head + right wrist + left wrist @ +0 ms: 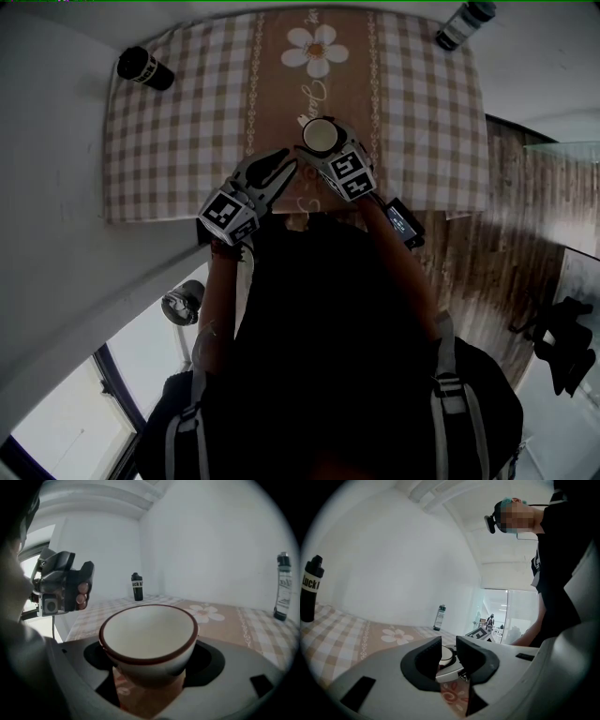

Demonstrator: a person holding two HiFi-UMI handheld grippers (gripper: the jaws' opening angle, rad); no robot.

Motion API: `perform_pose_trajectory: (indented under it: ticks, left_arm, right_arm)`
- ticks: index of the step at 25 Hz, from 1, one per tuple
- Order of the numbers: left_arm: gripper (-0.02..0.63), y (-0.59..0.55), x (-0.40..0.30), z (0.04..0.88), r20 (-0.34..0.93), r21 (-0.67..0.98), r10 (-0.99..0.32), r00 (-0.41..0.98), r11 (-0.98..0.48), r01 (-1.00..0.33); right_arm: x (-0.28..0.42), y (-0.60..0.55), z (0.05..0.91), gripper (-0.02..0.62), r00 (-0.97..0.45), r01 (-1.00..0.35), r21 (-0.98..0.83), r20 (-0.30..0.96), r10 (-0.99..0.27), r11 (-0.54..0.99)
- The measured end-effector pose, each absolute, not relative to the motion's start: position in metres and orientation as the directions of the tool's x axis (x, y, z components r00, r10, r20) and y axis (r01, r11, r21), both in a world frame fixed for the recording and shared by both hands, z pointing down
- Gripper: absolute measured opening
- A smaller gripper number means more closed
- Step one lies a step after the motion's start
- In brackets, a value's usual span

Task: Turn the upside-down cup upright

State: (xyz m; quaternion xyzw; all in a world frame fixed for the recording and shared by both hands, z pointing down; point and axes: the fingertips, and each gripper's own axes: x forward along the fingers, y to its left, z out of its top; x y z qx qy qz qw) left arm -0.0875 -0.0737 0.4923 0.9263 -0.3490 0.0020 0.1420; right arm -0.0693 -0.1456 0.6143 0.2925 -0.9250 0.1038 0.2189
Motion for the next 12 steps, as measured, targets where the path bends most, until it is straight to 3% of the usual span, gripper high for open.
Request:
perform_pose_trajectory:
  ticks: [12]
  left_arm:
    - [0.104,-0.0732,-0.0866,0.4977,0.113,0.269,-0.646,0.755,-0.712,-0.649]
  right_arm:
    - [-0.0685,-0.1454,0.6089,0.426,-0.734,-0.6,-0.062,0.44,-0.518,0.798]
